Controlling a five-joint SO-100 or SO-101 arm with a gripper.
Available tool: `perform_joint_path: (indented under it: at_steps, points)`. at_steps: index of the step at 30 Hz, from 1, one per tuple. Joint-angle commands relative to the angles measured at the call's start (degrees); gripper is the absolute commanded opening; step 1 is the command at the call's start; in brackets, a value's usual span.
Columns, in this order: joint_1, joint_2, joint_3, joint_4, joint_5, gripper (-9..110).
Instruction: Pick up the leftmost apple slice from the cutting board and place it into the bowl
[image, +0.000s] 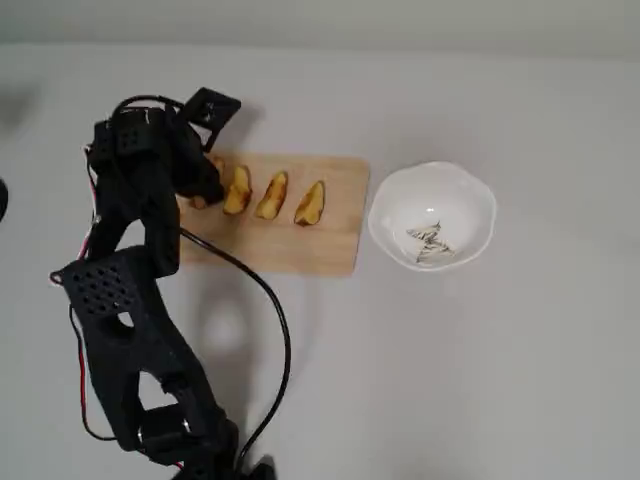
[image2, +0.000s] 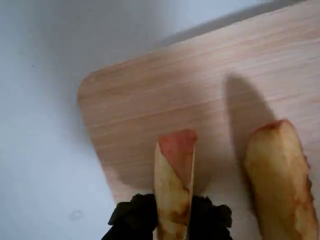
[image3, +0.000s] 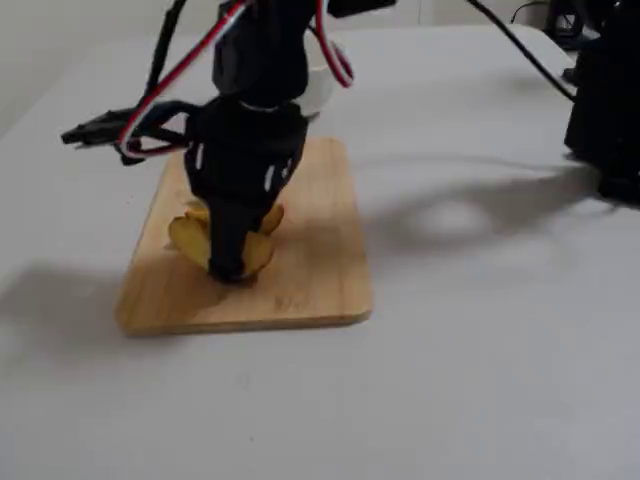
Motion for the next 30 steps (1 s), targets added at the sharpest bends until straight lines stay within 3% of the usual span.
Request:
perform_joint_path:
  at_steps: [1, 5, 10, 19, 25, 30]
  points:
    - [-2.46, -3.96, -20.74, 8.61, 4.92, 0]
    - [-1.23, -16.44, -57.39, 20.65, 12.83, 0]
    - [7.82, -10.11, -57.48, 23.64, 27.69, 0]
    - [38.14, -7.82, -56.95, 32.17, 50.01, 0]
    - [52.21, -9.05, -56.95, 32.17, 50.71, 0]
    - [55.37, -12.92, -56.87, 32.17, 48.25, 1]
